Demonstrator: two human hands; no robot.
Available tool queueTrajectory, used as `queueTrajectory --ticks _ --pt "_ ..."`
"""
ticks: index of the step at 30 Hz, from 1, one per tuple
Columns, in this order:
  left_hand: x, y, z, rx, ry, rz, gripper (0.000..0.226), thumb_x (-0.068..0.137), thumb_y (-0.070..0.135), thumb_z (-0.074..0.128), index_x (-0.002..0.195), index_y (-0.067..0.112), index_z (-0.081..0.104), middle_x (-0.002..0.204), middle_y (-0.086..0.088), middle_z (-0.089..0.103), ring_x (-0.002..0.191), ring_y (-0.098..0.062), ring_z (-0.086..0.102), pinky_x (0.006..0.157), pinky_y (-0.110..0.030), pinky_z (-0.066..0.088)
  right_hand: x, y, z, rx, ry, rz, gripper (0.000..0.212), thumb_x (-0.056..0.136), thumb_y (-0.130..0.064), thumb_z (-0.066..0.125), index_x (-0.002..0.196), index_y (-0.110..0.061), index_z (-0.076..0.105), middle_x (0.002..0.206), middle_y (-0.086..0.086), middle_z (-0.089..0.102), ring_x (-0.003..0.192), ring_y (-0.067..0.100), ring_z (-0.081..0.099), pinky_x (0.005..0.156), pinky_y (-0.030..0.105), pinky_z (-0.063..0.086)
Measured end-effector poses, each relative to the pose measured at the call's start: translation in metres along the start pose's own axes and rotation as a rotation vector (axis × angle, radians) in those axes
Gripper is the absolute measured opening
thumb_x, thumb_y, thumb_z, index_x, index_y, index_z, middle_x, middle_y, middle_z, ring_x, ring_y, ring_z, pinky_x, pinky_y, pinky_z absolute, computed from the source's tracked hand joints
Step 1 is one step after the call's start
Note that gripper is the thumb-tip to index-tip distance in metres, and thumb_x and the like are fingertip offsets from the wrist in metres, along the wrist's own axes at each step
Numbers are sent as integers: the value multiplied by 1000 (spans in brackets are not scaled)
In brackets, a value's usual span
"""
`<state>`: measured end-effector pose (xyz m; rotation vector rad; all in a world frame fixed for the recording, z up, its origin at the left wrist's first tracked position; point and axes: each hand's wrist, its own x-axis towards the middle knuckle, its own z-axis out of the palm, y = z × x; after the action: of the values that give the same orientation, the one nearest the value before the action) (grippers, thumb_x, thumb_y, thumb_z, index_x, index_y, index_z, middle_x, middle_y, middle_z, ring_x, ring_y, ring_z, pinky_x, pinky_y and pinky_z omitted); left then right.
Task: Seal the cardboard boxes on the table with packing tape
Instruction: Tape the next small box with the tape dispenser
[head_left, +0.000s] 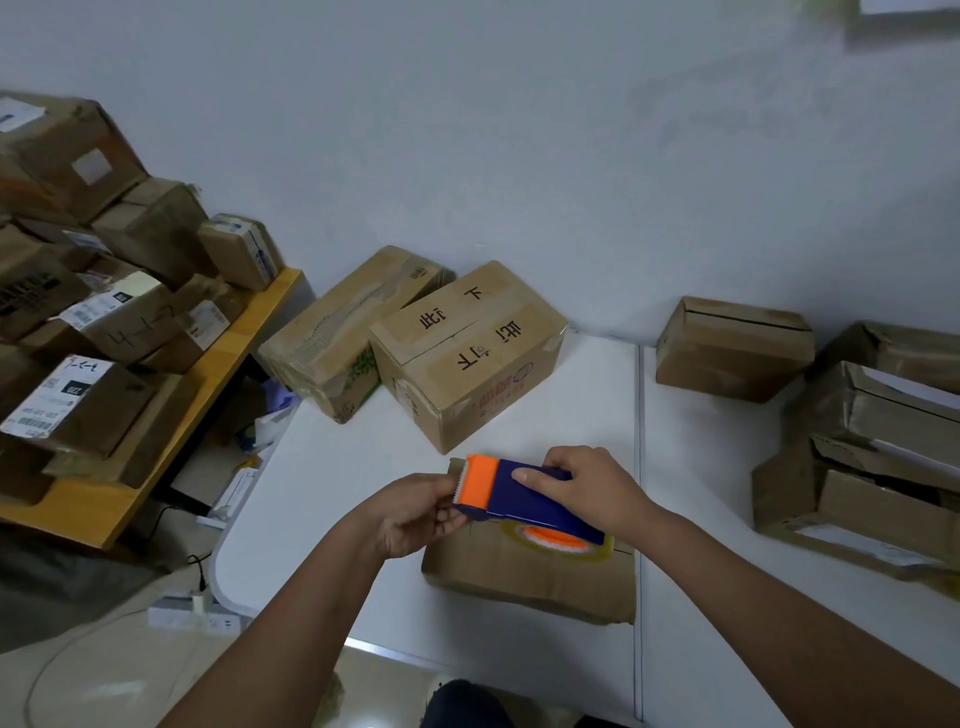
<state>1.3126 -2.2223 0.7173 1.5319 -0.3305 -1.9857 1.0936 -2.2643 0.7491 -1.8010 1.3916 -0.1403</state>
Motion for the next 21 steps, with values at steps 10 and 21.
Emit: queueTrajectory --ticks 10,21 --pt "0 -5 -4 48 3 88 18 99 10 58 112 3 67 99 -12 73 83 -12 70 62 -20 55 -2 2 0 3 0 -13 41 87 -58 56 107 -22 59 104 -6 68 84 11 65 73 20 54" --pt "1 2 -12 243 214 261 18 101 8 54 99 -2 68 81 -11 61 72 -13 56 66 -18 53 -3 11 -16 -130 -66 2 45 86 -63 54 107 -23 58 103 -6 67 78 8 62 69 19 53"
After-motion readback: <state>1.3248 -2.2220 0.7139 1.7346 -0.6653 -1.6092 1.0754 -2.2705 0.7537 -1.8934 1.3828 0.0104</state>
